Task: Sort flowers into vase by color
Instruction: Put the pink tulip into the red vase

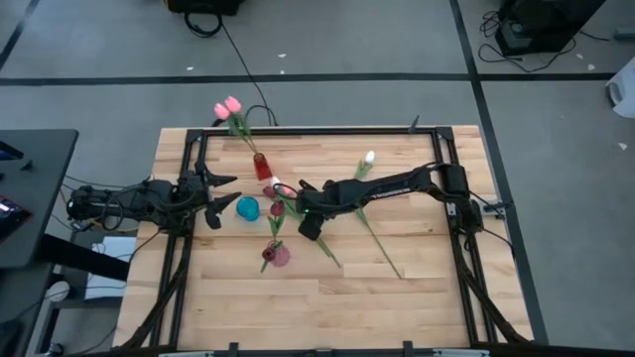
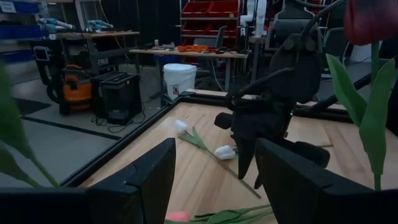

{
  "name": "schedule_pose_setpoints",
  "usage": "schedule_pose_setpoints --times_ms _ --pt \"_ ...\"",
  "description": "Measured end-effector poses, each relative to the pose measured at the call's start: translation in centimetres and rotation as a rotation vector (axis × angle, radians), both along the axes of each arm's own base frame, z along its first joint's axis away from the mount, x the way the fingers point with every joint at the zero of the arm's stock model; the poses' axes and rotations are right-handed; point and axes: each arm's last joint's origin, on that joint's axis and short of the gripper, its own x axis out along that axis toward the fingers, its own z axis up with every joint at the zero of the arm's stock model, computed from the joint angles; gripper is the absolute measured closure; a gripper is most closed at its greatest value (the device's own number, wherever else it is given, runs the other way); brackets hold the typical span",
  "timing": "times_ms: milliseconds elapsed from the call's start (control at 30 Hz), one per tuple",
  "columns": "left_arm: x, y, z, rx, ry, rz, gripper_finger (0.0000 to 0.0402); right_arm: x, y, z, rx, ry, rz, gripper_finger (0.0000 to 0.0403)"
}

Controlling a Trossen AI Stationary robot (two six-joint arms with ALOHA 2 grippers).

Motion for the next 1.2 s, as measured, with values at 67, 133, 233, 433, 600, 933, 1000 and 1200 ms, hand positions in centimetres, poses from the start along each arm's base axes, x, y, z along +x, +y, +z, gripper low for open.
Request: schedule_pose_setpoints --times_ms 67,133,233,433,600,933,1000,1200 --pt "0.0 0.0 0.0 0.001 0.001 0.000 0.0175 0.0 0.0 -0.1 0.010 0.000 -0.004 0.0246" --pt "0.0 0.0 0.0 0.004 0.002 0.000 0.0175 0.2 0.0 -0.4 0.013 -0.008 -0.010 0.0246" --pt "0.0 0.0 0.0 0.004 0.002 0.001 0.0175 0.2 0.2 -0.9 0.011 -0.026 -0.013 0.0246" --pt "0.0 0.0 0.0 0.004 0.003 0.002 0.0175 0.4 0.5 -1.4 0.023 -0.062 -0.014 0.0251" --pt "0.0 0.0 0.0 0.003 0.001 0.002 0.0175 0.7 1.0 -2.9 0.034 -0.056 -0.001 0.0257" --pt "0.0 0.0 0.0 0.003 -0.003 0.003 0.0175 0.8 0.8 -3.5 -0.024 -0.038 -0.010 0.0267" --pt "0.0 0.0 0.0 0.003 -0.003 0.003 0.0175 0.8 0.8 -3.5 -0.016 -0.036 -0.006 0.0270" --pt "0.0 0.0 0.0 0.002 -0.003 0.003 0.0175 1.0 0.9 -4.7 -0.011 -0.019 0.001 0.0277"
